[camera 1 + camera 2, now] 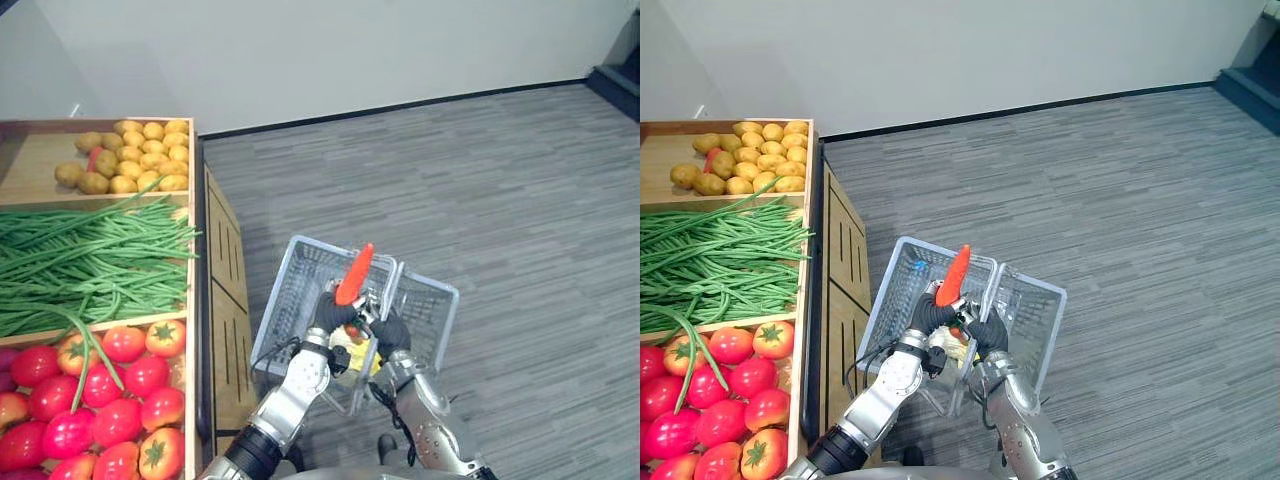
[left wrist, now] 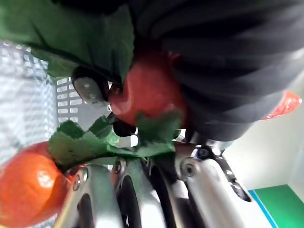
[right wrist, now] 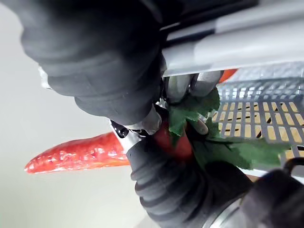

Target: Pick vegetable in the basket

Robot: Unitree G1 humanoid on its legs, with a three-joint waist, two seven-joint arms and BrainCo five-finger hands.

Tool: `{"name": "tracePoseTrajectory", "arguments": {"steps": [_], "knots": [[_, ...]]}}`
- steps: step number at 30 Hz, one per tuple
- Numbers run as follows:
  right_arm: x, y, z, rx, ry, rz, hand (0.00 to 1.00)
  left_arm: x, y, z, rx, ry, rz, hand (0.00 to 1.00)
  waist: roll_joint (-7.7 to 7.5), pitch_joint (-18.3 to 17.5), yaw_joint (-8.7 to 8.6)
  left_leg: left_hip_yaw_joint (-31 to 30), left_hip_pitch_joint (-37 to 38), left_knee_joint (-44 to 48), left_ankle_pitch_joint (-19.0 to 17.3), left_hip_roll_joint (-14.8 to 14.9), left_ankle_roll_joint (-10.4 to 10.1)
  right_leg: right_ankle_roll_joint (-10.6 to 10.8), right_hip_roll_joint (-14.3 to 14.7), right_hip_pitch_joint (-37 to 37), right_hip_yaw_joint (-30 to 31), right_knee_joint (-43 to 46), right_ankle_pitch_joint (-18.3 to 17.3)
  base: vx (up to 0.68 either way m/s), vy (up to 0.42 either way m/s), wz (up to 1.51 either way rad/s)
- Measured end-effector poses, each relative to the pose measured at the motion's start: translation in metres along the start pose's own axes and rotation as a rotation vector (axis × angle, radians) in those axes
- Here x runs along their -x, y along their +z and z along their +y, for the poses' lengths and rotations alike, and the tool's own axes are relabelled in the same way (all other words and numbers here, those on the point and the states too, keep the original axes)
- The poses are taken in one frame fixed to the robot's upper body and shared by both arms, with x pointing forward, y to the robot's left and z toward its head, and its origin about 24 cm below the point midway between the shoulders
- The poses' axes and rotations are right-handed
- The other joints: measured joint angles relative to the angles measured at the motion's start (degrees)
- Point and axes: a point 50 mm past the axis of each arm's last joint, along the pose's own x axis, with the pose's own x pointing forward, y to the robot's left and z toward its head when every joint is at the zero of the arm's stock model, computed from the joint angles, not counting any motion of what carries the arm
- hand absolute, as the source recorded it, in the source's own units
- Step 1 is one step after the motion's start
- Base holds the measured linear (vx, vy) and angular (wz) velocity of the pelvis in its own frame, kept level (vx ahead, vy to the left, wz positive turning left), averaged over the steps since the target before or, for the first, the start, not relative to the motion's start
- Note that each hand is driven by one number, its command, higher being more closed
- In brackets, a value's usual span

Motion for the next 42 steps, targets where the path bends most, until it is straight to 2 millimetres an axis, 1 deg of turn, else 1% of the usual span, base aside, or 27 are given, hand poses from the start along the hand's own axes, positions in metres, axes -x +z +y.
{"name": "tracePoseTrajectory", "arguments": {"steps": [2,5,7,9,10,13,18,22,24,26,27,28,29,30,31,32,34,35,36,37,38,39,42], "knots": [[0.003,-0.002,0.000,-0.005,0.003,0.011,1.00,0.001,-0.007,0.004,0.019,0.019,0.039,0.00,0.02,0.0,-0.15,0.4,0.7,-0.9,0.3,0.2,-0.1,0.0,0.1,0.0,0.4,0.0,0.0,-0.02,-0.002,-0.15],[0.004,-0.002,0.000,-0.008,0.009,0.010,1.00,0.004,-0.015,0.011,0.045,0.052,0.079,0.00,0.05,0.0,-0.07,0.8,1.4,-1.8,0.5,0.6,-0.4,0.0,0.4,0.0,0.6,0.0,0.0,-0.02,-0.019,-0.09],[0.004,0.004,0.006,-0.021,0.033,-0.014,1.00,0.010,-0.030,0.018,0.074,0.089,0.159,0.00,0.05,0.0,-0.07,1.4,2.3,-3.6,1.4,0.7,-0.4,0.0,0.8,-0.2,0.9,0.0,0.0,-0.01,-0.028,-0.12],[0.004,0.010,0.011,-0.038,0.056,-0.041,1.00,0.015,-0.042,0.020,0.101,0.102,0.220,0.00,0.04,0.0,-0.04,1.9,3.0,-4.5,1.6,0.7,-0.5,0.1,1.0,-0.2,1.3,-0.1,0.0,0.01,-0.004,-0.11],[0.004,0.013,0.012,-0.046,0.067,-0.052,1.00,0.016,-0.044,0.020,0.107,0.101,0.233,0.00,0.04,0.0,-0.06,1.9,3.0,-4.6,1.6,0.7,-0.6,0.1,1.0,-0.1,1.3,-0.2,0.0,0.01,-0.002,-0.06],[0.004,0.020,0.014,-0.056,0.089,-0.078,1.00,0.016,-0.045,0.018,0.110,0.064,0.236,0.00,0.01,-0.1,-0.08,2.0,3.0,-4.7,1.7,0.7,-0.6,0.3,1.0,-0.1,1.3,-0.5,0.2,0.00,0.000,0.00],[0.006,0.019,0.013,-0.062,0.099,-0.075,1.00,0.016,-0.046,0.015,0.115,0.019,0.242,0.00,-0.06,-0.1,-0.10,1.9,3.1,-4.7,1.7,0.9,-0.6,0.6,0.9,0.1,1.1,-0.6,0.4,0.00,0.000,0.00],[0.009,0.018,0.007,-0.062,0.072,-0.076,1.00,0.016,-0.046,0.015,0.115,0.016,0.238,0.00,-0.31,-0.3,-0.04,1.6,3.1,-4.7,1.7,0.9,-0.5,0.7,0.8,0.2,0.8,-0.6,0.4,-0.02,-0.003,0.03],[0.010,0.019,0.002,-0.058,0.050,-0.083,1.00,0.015,-0.041,0.017,0.122,0.023,0.215,0.00,-0.36,-0.3,-0.06,1.0,3.0,-4.8,1.8,0.8,-0.4,0.8,0.7,0.5,0.2,-0.7,0.4,-0.04,-0.013,0.14],[0.014,0.023,-0.007,-0.040,0.005,-0.104,1.00,0.010,-0.023,0.028,0.148,0.070,0.135,0.00,-0.32,-0.3,-0.03,0.4,3.2,-5.2,2.1,0.4,-0.4,1.1,0.7,0.8,-0.6,-0.7,0.2,-0.04,-0.011,0.16],[0.015,0.024,-0.011,-0.032,-0.011,-0.111,1.00,0.010,-0.018,0.032,0.154,0.085,0.109,0.00,-0.28,-0.4,-0.03,0.2,3.3,-5.5,2.3,0.3,-0.4,1.2,0.7,0.9,-0.8,-0.7,0.2,-0.03,-0.010,0.18],[0.017,0.027,-0.017,-0.020,-0.042,-0.129,1.00,0.008,-0.007,0.040,0.162,0.114,0.054,0.00,-0.15,-0.5,-0.01,-0.4,3.3,-6.1,2.8,0.3,-0.4,1.2,0.7,1.0,-1.5,-0.7,0.1,-0.02,-0.012,0.18],[0.017,0.030,-0.020,-0.010,-0.056,-0.139,1.00,0.007,0.000,0.042,0.166,0.122,0.025,0.00,-0.14,-0.5,-0.01,-0.6,3.2,-6.1,2.9,0.2,-0.4,1.2,0.6,1.0,-1.7,-0.7,0.1,-0.02,-0.018,0.17],[0.019,0.035,-0.028,0.013,-0.089,-0.163,1.00,0.007,0.014,0.052,0.178,0.158,-0.051,0.00,0.03,-0.6,0.13,-0.7,3.2,-6.1,2.9,0.2,-0.5,1.2,0.6,1.1,-1.8,-0.7,0.1,-0.01,-0.011,0.10],[0.020,0.039,-0.032,0.036,-0.109,-0.177,1.00,0.008,0.022,0.057,0.179,0.177,-0.093,0.00,0.30,-0.9,0.09,-1.0,3.2,-6.1,2.9,0.2,-0.4,1.2,0.6,1.1,-2.1,-0.7,0.1,-0.01,-0.010,0.09],[0.021,0.041,-0.035,0.049,-0.125,-0.186,1.00,0.010,0.026,0.059,0.184,0.187,-0.116,0.00,0.51,-1.2,0.08,-1.1,3.1,-6.1,2.9,0.2,-0.4,1.2,0.6,1.2,-2.3,-0.7,0.1,0.01,-0.008,0.13],[0.027,0.051,-0.051,0.091,-0.200,-0.228,1.00,0.018,0.036,0.069,0.201,0.230,-0.181,0.00,1.46,-1.9,0.07,-1.8,3.1,-6.1,3.1,0.0,-0.3,1.3,0.4,1.6,-3.3,-0.8,0.1,0.01,-0.007,0.15],[0.029,0.054,-0.055,0.101,-0.222,-0.239,1.00,0.019,0.037,0.070,0.205,0.236,-0.191,0.00,1.66,-2.0,0.08,-1.9,3.1,-6.1,3.1,0.0,-0.3,1.3,0.3,1.7,-3.4,-0.8,0.0,0.00,-0.004,0.12],[0.034,0.060,-0.064,0.128,-0.270,-0.259,1.00,0.024,0.036,0.074,0.209,0.251,-0.197,0.00,2.03,-2.2,0.14,-2.2,3.1,-6.1,3.1,-0.1,-0.3,1.4,0.2,1.8,-3.7,-0.9,0.0,-0.01,-0.003,0.10],[0.035,0.062,-0.068,0.136,-0.291,-0.266,1.00,0.026,0.034,0.076,0.208,0.258,-0.190,0.00,2.10,-2.3,0.14,-2.3,3.1,-6.1,3.1,-0.1,-0.3,1.5,0.1,1.9,-3.9,-0.9,0.0,-0.02,-0.010,0.12],[0.039,0.066,-0.076,0.161,-0.338,-0.278,1.00,0.031,0.029,0.080,0.208,0.279,-0.172,0.00,2.14,-2.3,0.11,-2.6,3.0,-6.1,3.1,-0.1,-0.3,1.5,0.1,2.0,-4.2,-0.9,0.0,-0.03,-0.015,0.09],[0.041,0.067,-0.079,0.171,-0.356,-0.280,1.00,0.033,0.026,0.082,0.209,0.288,-0.162,0.00,2.14,-2.3,0.10,-2.7,3.0,-6.1,3.1,-0.1,-0.3,1.5,0.1,2.0,-4.3,-0.9,0.0,-0.03,-0.016,0.09],[0.048,0.066,-0.097,0.227,-0.444,-0.261,1.00,0.044,0.012,0.089,0.225,0.322,-0.104,0.00,2.13,-2.3,0.20,-3.0,2.7,-6.1,3.2,-0.1,-0.3,1.5,0.1,2.0,-4.6,-1.0,-0.1,-0.03,-0.010,0.06]]}}
